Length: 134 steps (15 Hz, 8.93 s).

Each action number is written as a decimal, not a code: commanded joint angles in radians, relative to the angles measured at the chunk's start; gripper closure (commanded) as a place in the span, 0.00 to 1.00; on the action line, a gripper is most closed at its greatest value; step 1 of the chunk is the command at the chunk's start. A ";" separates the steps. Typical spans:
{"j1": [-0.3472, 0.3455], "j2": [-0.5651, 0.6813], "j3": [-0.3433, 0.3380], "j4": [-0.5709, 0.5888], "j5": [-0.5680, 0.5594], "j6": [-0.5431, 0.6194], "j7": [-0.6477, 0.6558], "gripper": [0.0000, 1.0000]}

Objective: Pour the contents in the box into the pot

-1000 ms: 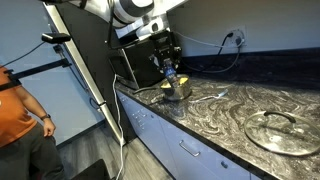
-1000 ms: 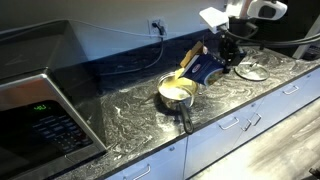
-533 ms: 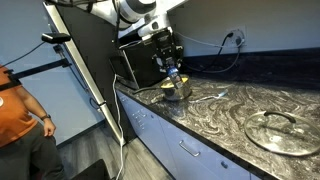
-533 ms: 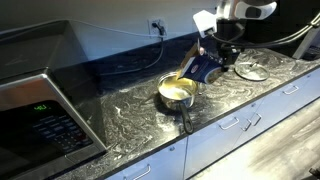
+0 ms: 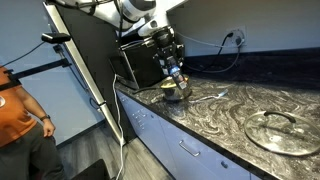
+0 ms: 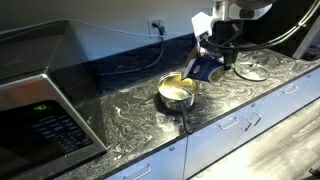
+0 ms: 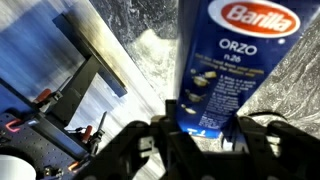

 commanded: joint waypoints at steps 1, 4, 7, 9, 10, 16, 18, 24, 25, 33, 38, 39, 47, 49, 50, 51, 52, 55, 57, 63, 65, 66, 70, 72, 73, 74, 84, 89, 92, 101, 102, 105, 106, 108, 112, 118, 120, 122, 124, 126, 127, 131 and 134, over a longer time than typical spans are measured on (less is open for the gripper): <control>0.031 0.022 -0.010 0.053 -0.058 -0.068 0.068 0.80; 0.044 0.030 -0.007 0.063 -0.094 -0.097 0.097 0.80; 0.058 0.038 -0.004 0.078 -0.121 -0.128 0.112 0.80; 0.069 0.046 -0.003 0.089 -0.141 -0.149 0.125 0.80; 0.074 0.048 -0.002 0.094 -0.153 -0.160 0.127 0.80; 0.103 0.073 0.001 0.142 -0.209 -0.228 0.147 0.80; 0.111 0.085 0.002 0.162 -0.219 -0.251 0.145 0.80; 0.136 0.127 0.004 0.226 -0.230 -0.314 0.144 0.80; 0.142 0.132 0.003 0.235 -0.233 -0.325 0.146 0.80; 0.180 0.182 -0.001 0.312 -0.280 -0.401 0.157 0.80; 0.205 0.219 -0.004 0.361 -0.314 -0.443 0.161 0.80; 0.210 0.227 -0.005 0.371 -0.321 -0.452 0.163 0.80; 0.236 0.275 -0.009 0.444 -0.362 -0.522 0.182 0.80; 0.240 0.286 -0.009 0.460 -0.372 -0.537 0.179 0.80; 0.243 0.290 -0.009 0.466 -0.378 -0.544 0.179 0.80; 0.245 0.295 -0.009 0.472 -0.381 -0.550 0.178 0.80; 0.247 0.300 -0.008 0.479 -0.385 -0.557 0.176 0.80; 0.256 0.315 -0.008 0.499 -0.397 -0.579 0.173 0.80; 0.261 0.325 -0.008 0.512 -0.403 -0.592 0.169 0.80; 0.278 0.354 -0.007 0.549 -0.429 -0.628 0.164 0.80; 0.282 0.363 -0.008 0.561 -0.432 -0.641 0.161 0.80; 0.284 0.367 -0.008 0.568 -0.433 -0.646 0.160 0.80; 0.295 0.385 -0.010 0.590 -0.446 -0.674 0.159 0.80; 0.299 0.393 -0.010 0.601 -0.457 -0.688 0.158 0.80; 0.300 0.397 -0.010 0.606 -0.460 -0.691 0.157 0.80; 0.302 0.401 -0.010 0.611 -0.464 -0.695 0.155 0.80; 0.322 0.434 -0.010 0.661 -0.486 -0.747 0.141 0.80; 0.333 0.450 -0.009 0.689 -0.501 -0.774 0.138 0.80; 0.339 0.461 -0.009 0.707 -0.507 -0.790 0.133 0.80; 0.356 0.493 -0.009 0.757 -0.527 -0.832 0.111 0.80; 0.358 0.499 -0.009 0.765 -0.533 -0.837 0.107 0.80; 0.361 0.509 -0.009 0.779 -0.542 -0.844 0.100 0.80; 0.361 0.512 -0.008 0.782 -0.543 -0.845 0.096 0.80; 0.362 0.515 -0.007 0.787 -0.545 -0.846 0.086 0.80; 0.351 0.517 -0.003 0.792 -0.532 -0.834 0.074 0.80; 0.313 0.489 0.007 0.766 -0.502 -0.797 0.043 0.80; 0.295 0.483 0.013 0.760 -0.485 -0.780 0.028 0.80; 0.275 0.473 0.016 0.752 -0.465 -0.760 0.016 0.80; 0.256 0.465 0.021 0.744 -0.441 -0.739 0.013 0.80; 0.235 0.455 0.026 0.734 -0.413 -0.716 0.000 0.80; 0.226 0.451 0.029 0.730 -0.400 -0.705 -0.002 0.80; 0.184 0.425 0.047 0.708 -0.349 -0.654 -0.024 0.80; 0.149 0.400 0.058 0.686 -0.309 -0.615 -0.048 0.80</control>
